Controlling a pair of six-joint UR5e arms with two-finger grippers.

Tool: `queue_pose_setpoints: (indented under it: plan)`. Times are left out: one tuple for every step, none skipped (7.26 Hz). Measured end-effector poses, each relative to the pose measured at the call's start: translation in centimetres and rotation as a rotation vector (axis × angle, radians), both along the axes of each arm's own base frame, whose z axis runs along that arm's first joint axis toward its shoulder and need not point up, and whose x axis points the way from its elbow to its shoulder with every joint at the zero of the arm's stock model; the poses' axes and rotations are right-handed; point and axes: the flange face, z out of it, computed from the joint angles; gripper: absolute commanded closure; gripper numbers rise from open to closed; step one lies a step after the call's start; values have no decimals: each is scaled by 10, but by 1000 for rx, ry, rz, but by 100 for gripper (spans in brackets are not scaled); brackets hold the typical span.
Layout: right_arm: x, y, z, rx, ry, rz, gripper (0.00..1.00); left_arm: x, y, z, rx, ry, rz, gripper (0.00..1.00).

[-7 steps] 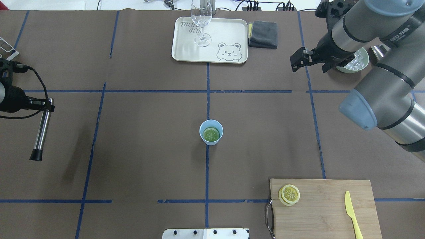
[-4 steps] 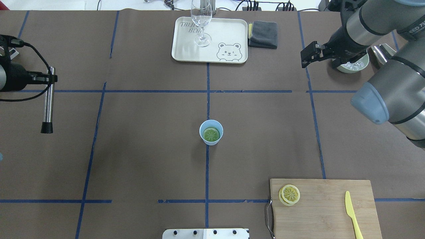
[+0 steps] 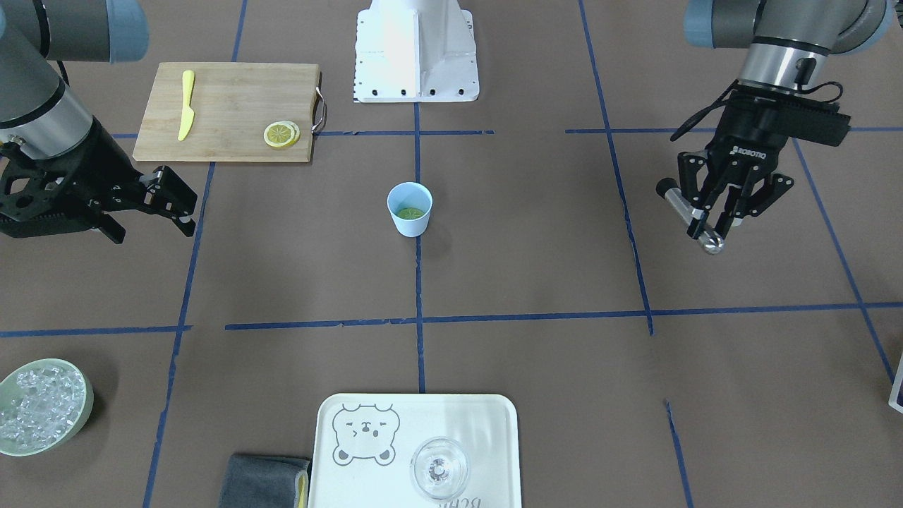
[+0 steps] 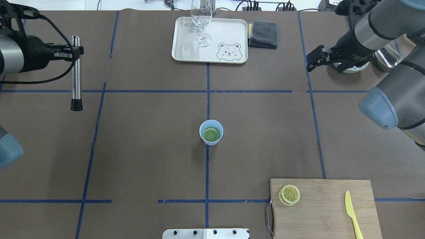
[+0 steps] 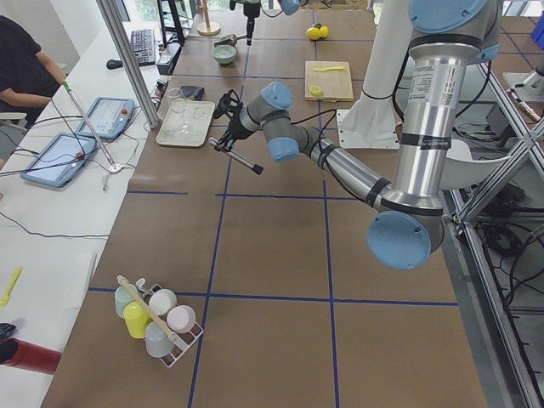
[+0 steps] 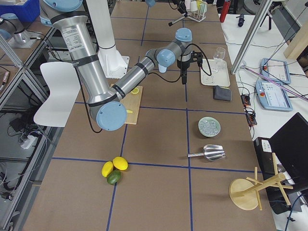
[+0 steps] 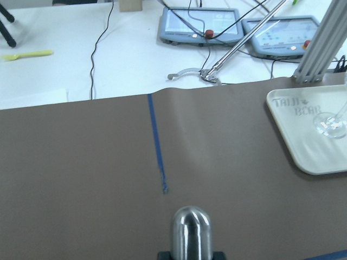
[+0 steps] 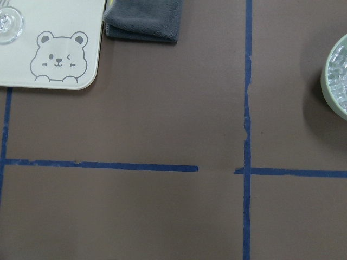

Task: Squeeze lemon into cup
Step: 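Lift the muddler upright and carry it over the blue cup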

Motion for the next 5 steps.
queue_pose_setpoints:
  plan:
    - [2,0,2,-3,1,2,0,15,4,-23,28,34,24,100]
    - [6,0,5,-6,3,7,0,21,7,-42,55,63,33,100]
    - [14,-1,12,-12,6,13,0,24,6,-66,90,94,29,100]
    - [30,-2,25,-10,16,12,0,25,7,-89,129,121,4,100]
    - [53,-2,48,7,42,-5,0,28,10,-111,167,144,-33,100]
